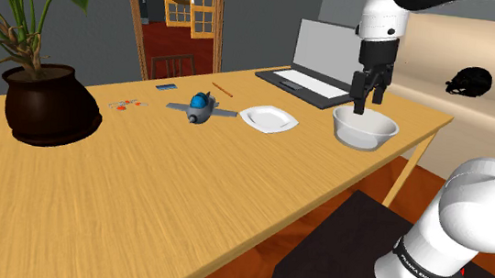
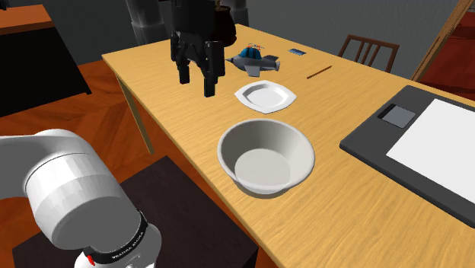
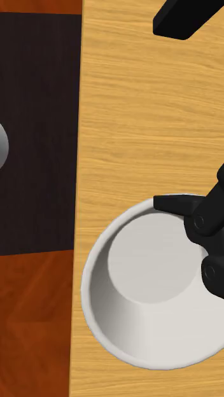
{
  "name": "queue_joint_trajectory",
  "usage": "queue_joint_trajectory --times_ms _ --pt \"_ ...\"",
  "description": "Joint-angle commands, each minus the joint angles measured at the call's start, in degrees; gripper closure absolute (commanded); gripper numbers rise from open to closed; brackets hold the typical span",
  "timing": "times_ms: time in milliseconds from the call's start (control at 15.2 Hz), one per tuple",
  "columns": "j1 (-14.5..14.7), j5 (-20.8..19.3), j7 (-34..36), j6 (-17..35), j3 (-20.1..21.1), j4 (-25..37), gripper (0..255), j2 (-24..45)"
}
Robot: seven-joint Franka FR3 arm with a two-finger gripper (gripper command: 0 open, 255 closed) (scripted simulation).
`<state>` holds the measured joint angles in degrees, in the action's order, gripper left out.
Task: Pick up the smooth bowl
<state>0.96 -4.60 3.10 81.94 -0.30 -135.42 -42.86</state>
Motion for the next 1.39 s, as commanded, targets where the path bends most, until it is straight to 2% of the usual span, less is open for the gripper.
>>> queue_joint_trajectory --times_ms 0,528,990,1188,1254,1320 --pt "0.0 0.0 0.0 0.0 0.0 0.0 0 0.0" --pt "-3.2 -5.4 -4.1 17.4 -6.5 -6.0 0 4.8" --pt "-3.4 -5.8 -3.5 22.9 -7.0 -11.0 0 5.4" --pt "-3.4 -5.9 -3.5 23.4 -7.0 -11.4 0 5.5" --pt "-3.4 -5.9 -3.5 23.4 -7.0 -11.4 255 5.5" --pt "-3.4 -5.9 -3.5 23.4 -7.0 -11.4 255 5.5"
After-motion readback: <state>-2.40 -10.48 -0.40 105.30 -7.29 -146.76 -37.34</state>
